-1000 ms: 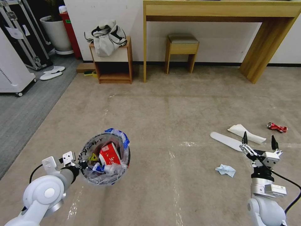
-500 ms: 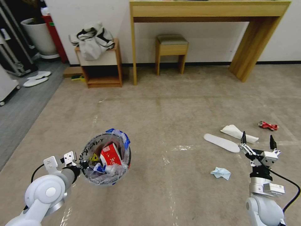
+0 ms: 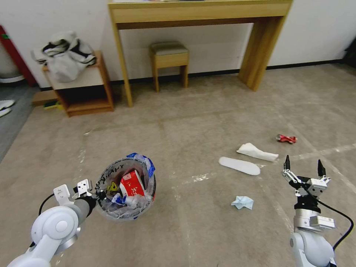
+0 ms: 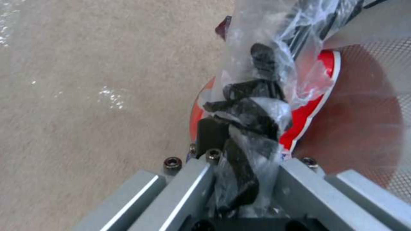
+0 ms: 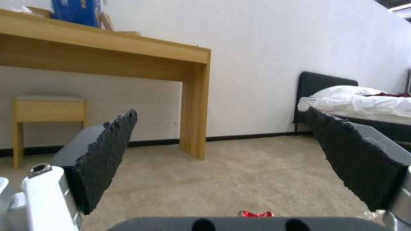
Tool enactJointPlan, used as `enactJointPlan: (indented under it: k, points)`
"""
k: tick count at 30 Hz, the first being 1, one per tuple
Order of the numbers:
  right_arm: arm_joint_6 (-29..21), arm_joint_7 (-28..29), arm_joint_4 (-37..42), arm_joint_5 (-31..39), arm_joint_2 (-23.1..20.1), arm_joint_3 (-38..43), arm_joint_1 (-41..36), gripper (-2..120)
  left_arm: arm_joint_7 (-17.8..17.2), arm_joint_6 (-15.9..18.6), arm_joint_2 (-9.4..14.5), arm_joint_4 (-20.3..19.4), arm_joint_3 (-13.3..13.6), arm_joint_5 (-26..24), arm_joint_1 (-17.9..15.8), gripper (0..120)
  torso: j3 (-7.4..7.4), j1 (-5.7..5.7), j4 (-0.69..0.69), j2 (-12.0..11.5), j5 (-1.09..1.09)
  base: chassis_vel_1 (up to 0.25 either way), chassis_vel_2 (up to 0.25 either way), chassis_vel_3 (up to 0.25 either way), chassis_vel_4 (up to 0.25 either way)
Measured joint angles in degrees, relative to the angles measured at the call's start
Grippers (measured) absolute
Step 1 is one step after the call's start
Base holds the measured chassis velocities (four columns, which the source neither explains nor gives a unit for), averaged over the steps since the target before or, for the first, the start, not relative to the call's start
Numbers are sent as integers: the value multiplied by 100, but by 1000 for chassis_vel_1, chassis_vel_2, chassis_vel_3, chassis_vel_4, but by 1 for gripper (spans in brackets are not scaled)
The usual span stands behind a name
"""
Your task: Pick up the trash bin and place the garbage on the floor into it.
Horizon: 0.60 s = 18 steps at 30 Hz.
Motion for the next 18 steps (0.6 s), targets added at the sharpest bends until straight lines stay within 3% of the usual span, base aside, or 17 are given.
enactJointPlan:
  k: [18]
  points:
    - [26,-43,50,-31,55,-10,-54,100,-10,-51,-3,-119,-87,34,122,0,0,0,1,0,-1,-93,104,95,-101]
